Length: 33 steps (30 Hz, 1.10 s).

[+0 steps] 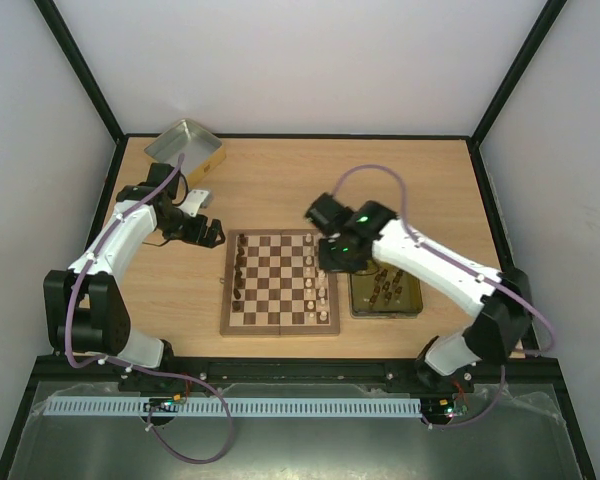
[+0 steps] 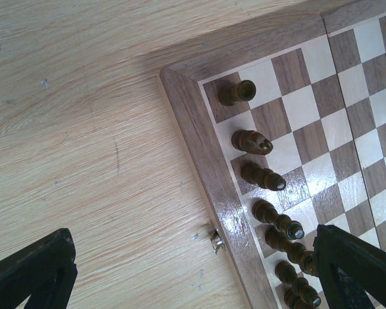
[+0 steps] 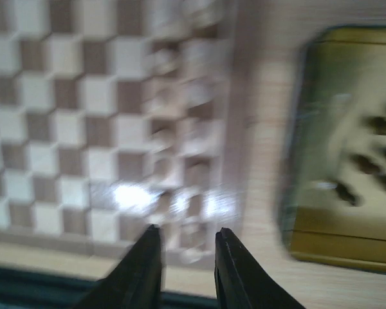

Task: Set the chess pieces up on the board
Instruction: Pick up the chess piece from the storage box.

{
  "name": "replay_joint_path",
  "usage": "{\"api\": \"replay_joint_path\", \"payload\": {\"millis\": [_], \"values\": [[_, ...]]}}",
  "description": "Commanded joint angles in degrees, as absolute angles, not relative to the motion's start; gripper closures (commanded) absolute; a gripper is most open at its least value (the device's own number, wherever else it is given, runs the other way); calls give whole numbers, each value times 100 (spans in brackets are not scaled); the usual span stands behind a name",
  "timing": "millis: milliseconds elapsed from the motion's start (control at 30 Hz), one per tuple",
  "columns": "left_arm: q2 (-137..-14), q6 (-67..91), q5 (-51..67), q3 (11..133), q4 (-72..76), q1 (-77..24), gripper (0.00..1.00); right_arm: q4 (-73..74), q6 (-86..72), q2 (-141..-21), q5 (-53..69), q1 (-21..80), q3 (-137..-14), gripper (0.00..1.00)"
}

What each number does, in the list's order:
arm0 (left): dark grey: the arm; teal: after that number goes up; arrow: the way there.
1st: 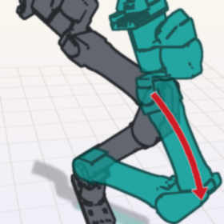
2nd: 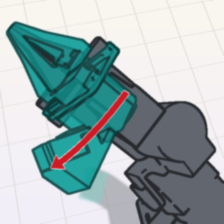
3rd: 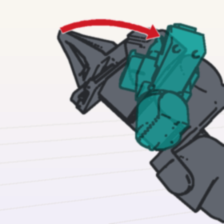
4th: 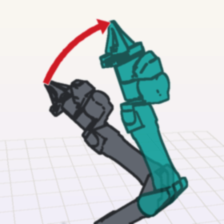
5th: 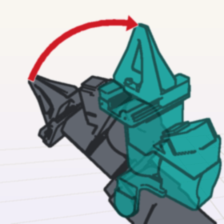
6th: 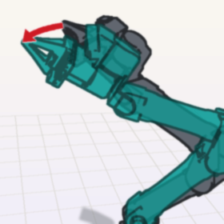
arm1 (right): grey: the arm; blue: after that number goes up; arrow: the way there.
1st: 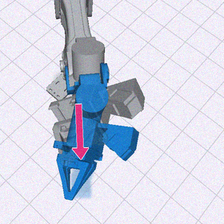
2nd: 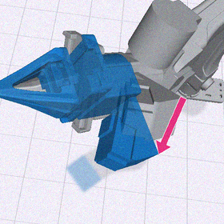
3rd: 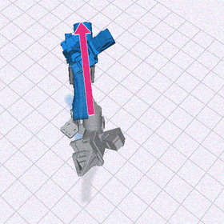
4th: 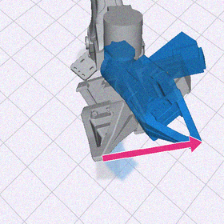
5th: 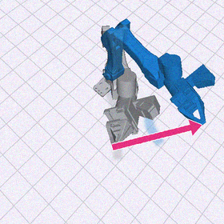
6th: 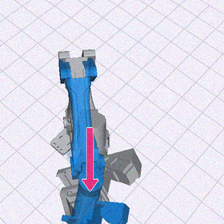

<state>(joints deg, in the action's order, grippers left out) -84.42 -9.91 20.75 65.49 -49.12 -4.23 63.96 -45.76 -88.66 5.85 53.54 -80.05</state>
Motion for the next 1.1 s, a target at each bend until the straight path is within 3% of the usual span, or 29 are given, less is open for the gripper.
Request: {"api": "replay_joint_path", "payload": {"millis": [0,100,233,1067], "values": [[-8481,-943,2115,6531,-4956,-457,0,6731,-4316,-8140,371,4026,-7004,78],[-8490,-940,2114,6507,-4937,-457,0,6349,-4178,-7862,586,3166,-6293,78],[-8539,-943,2100,6521,-4939,-461,0,5923,-3981,-7885,659,2736,-5756,78],[-8822,-939,2086,6661,-4974,-492,0,5186,-3663,-8301,773,2051,-4999,79]]}}
